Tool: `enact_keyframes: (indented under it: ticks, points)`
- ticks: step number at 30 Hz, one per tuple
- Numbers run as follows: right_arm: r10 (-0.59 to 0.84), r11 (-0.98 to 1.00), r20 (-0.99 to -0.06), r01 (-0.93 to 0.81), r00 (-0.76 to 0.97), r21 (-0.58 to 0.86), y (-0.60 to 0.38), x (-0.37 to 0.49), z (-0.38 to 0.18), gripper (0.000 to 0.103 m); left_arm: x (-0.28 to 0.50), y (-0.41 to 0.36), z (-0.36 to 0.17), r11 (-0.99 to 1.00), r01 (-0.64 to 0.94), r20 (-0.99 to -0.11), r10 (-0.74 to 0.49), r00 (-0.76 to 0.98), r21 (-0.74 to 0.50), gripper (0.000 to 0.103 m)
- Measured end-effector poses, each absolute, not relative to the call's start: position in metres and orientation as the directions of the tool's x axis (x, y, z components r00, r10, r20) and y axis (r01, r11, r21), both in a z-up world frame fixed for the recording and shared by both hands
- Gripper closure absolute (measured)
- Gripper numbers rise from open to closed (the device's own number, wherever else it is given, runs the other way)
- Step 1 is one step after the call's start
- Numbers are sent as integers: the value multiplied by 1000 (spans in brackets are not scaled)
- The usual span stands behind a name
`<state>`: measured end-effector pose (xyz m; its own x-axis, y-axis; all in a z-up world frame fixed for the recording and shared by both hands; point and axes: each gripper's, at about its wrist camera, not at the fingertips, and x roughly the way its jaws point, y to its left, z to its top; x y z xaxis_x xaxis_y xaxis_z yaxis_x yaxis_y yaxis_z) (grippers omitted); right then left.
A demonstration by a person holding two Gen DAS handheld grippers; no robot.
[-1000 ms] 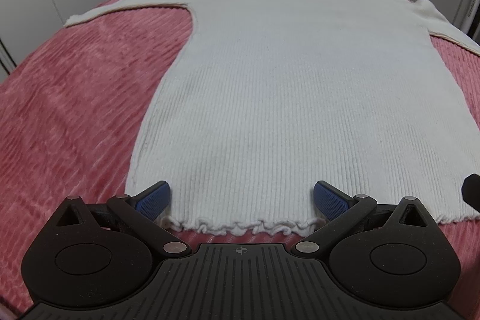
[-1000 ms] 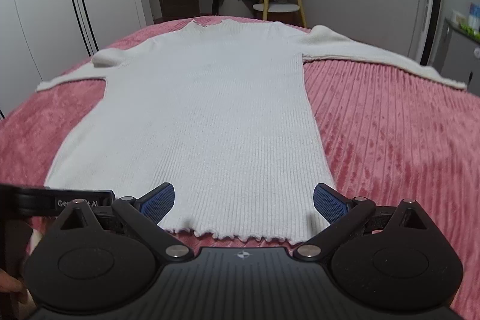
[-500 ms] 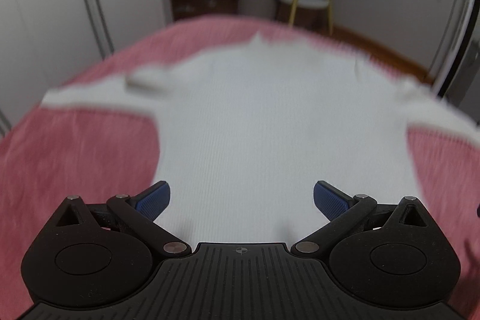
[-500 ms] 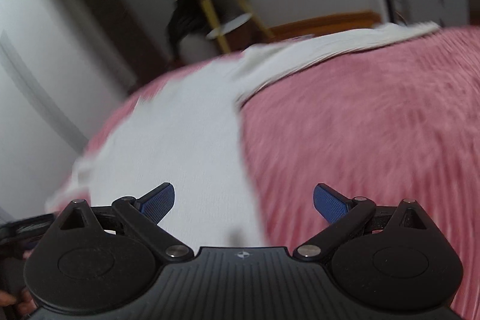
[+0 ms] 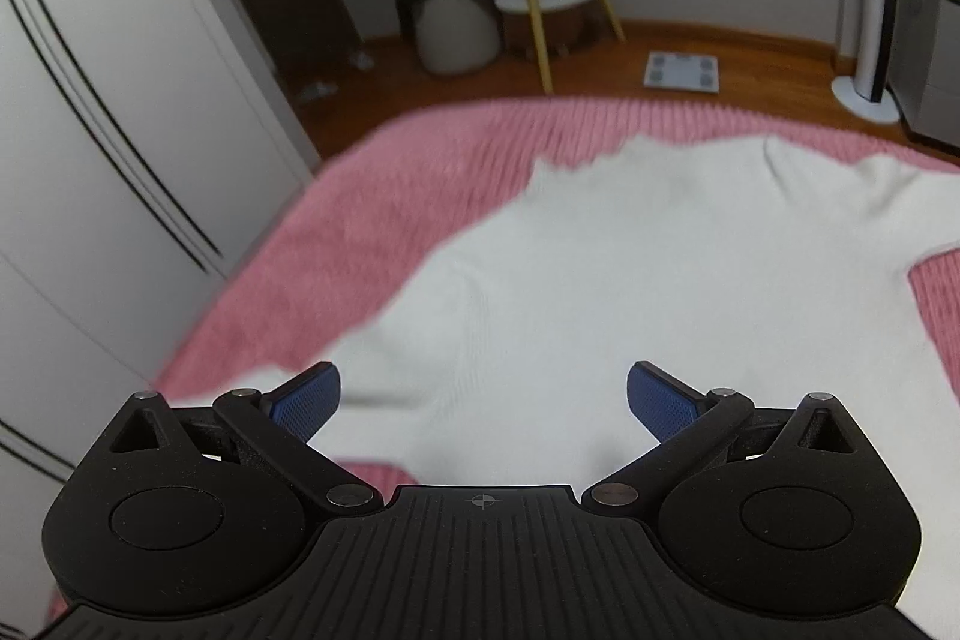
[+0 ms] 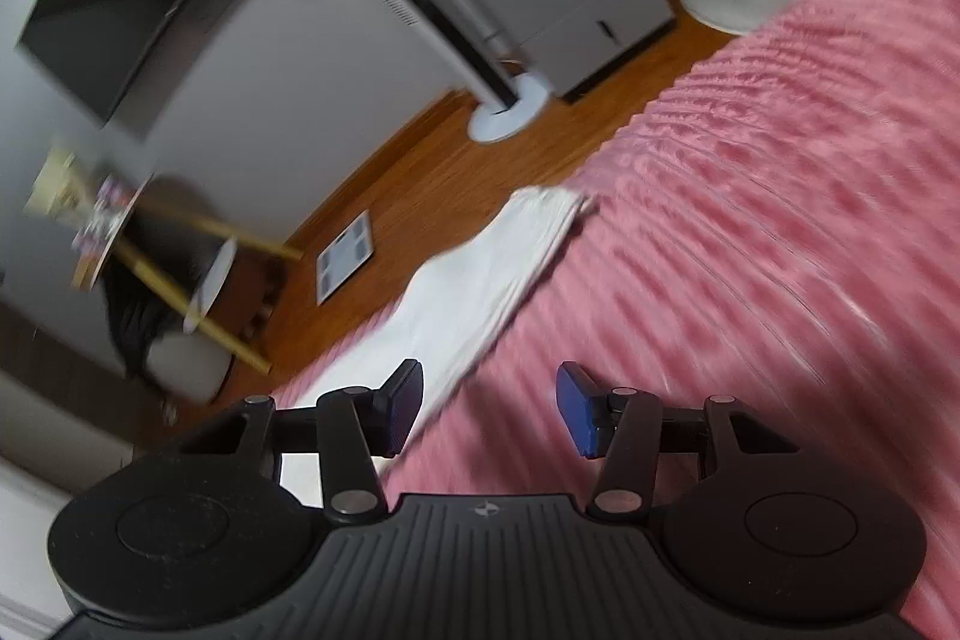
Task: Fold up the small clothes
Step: 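Grasp a sweater sleeve cuff with the right gripper and lift it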
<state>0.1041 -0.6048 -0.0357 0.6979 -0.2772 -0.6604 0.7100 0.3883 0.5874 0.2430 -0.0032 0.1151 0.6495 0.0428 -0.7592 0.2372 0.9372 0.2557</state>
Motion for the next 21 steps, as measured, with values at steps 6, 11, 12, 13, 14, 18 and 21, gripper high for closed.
enact_keyframes:
  ticks: [6,11,12,13,14,18,21]
  points:
    - [-324,364,-660,733,678,575,-626,133,-56,93,253,29,61,958,225,-874,49,484,178,0]
    - [-407,578,-637,724,655,376,-591,144,-23,97,229,29,44,957,258,-856,-21,516,132,0]
    - [-414,655,-615,689,671,310,-571,149,-12,97,225,29,43,960,257,-845,-45,533,112,0]
    - [-405,728,-587,636,701,257,-548,155,0,97,223,28,42,965,247,-841,-59,538,91,0]
    - [-383,789,-558,575,736,216,-522,161,12,97,222,27,41,970,235,-846,-72,529,64,0]
    - [-202,956,-435,273,877,105,-404,187,52,97,211,32,48,979,202,-846,-96,524,14,0]
    - [-17,992,-409,66,912,106,-320,201,63,90,195,49,66,985,172,-803,-87,590,19,0]
